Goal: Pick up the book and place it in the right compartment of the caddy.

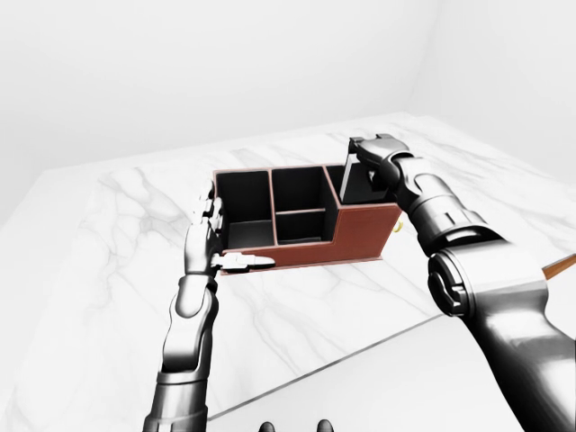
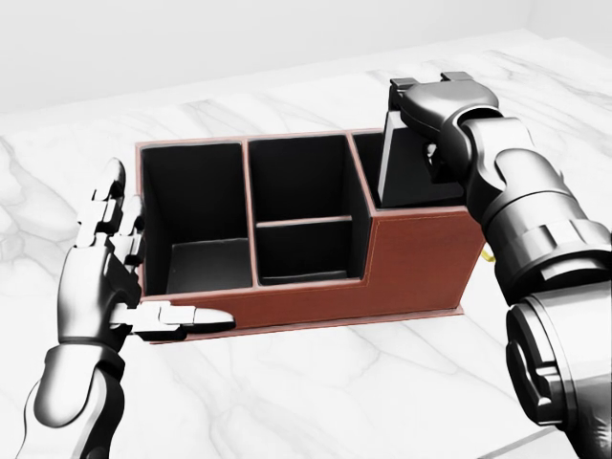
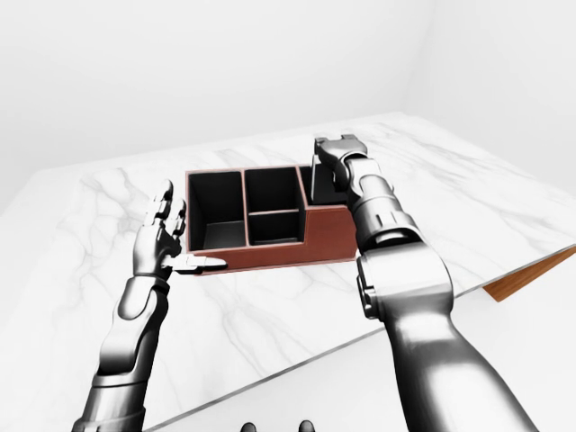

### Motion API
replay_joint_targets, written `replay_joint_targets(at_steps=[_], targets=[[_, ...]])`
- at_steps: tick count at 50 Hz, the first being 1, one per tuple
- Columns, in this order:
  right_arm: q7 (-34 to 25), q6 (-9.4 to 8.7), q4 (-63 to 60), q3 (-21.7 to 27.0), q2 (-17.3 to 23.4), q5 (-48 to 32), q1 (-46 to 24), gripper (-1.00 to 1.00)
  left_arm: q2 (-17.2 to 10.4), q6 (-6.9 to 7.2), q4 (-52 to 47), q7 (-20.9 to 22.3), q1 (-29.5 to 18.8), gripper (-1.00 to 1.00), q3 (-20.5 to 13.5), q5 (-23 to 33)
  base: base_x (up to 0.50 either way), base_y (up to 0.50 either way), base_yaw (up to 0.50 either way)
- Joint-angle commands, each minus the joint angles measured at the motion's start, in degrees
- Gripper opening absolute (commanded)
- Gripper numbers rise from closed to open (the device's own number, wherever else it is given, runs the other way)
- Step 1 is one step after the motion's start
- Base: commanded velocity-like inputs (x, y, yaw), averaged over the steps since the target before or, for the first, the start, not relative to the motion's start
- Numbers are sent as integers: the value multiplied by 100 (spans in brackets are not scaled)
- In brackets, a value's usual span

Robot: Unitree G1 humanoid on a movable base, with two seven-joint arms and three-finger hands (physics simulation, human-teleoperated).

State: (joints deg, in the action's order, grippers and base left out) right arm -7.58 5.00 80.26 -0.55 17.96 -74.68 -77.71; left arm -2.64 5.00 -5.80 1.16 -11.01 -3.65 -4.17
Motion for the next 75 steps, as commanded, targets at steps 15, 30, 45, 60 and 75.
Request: replay_joint_targets(at_steps=[15,30,45,60,75], targets=[[127,-50,-137,88,-14,-230,62,-100,-53,0,290,32,-80,100,-59,-43,0,0,0],[122,-117,-133,88,-24,-256,89,-100,-56,0,281,40,-52,100,-59,-39,0,0,0],[116,-119,-129,86,-36,-302,110,-94,-50,0,311,46,-37,100,-57,-34,0,0,0],[35,-154,-111,109,-91,-328,150,-99,-57,0,345,53,-78,100,-61,-36,0,0,0],[-10,-179,-102,124,-124,-398,172,-78,-38,0,396,45,-7,100,-41,-35,0,0,0]])
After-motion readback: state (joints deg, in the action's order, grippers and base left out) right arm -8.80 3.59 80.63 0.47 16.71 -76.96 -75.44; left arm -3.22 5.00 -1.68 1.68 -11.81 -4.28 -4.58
